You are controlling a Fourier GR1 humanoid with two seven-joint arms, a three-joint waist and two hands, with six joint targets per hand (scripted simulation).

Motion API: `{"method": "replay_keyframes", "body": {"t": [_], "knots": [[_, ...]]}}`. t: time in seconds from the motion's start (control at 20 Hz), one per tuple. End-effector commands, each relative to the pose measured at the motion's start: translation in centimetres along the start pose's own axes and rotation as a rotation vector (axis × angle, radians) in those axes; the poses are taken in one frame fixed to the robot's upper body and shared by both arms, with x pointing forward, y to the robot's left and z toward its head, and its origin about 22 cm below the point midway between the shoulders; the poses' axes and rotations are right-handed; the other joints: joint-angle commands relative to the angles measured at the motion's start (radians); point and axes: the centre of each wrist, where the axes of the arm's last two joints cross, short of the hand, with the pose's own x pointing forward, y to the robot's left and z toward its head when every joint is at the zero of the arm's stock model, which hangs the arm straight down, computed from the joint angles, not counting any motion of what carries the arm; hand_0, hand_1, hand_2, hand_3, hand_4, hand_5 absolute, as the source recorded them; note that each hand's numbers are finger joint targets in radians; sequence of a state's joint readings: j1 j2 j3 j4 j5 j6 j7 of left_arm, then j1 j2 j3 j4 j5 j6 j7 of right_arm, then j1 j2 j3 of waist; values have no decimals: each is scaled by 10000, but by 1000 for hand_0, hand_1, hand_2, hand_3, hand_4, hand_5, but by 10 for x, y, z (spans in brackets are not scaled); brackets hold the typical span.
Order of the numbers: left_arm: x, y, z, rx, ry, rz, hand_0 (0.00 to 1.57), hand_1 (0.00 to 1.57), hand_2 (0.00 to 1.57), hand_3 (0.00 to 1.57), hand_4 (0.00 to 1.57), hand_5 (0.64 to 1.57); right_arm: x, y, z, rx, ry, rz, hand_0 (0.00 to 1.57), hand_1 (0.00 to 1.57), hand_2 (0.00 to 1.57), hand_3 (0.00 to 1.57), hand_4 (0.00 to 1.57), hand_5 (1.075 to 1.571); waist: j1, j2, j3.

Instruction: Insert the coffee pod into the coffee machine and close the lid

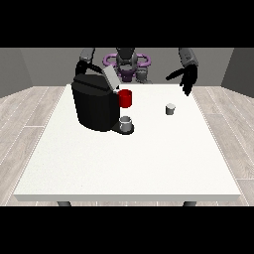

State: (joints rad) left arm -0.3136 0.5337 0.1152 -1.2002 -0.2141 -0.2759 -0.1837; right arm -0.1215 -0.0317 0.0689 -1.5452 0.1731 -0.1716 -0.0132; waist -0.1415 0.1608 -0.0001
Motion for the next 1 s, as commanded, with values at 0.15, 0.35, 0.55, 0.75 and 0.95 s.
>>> {"method": "replay_keyframes", "body": {"t": [0.15, 0.35, 0.55, 0.75, 0.95], "knots": [[-1, 32, -19, -276, 524, -1156, 0, 0, 0, 0, 0, 1571, 10, 11, -16, 149, -6, 293, 0, 0, 0, 0, 0, 1571, -187, 880, -3], [-14, 25, -24, -284, 991, -1456, 0, 0, 0, 0, 0, 1571, 24, 11, -23, 541, -18, -664, 0, 0, 0, 0, 0, 1571, -471, 1156, -4], [-5, 22, -43, -75, 970, -2193, 0, 0, 0, 0, 0, 1571, 30, 17, -35, 667, -472, 12, 0, 0, 0, 0, 0, 1571, -467, 1551, -3], [-3, -18, -56, -203, 854, -2469, 488, 488, 724, 486, 0, 1571, 8, 23, -32, 517, 341, 228, 0, 0, 0, 0, 0, 1571, -125, 1109, -1], [-12, -10, -52, 299, 421, -3694, 839, 839, 918, 756, 298, 1571, 15, 15, -37, 407, 245, 70, 0, 0, 0, 0, 0, 1571, -171, 1240, -3]]}}
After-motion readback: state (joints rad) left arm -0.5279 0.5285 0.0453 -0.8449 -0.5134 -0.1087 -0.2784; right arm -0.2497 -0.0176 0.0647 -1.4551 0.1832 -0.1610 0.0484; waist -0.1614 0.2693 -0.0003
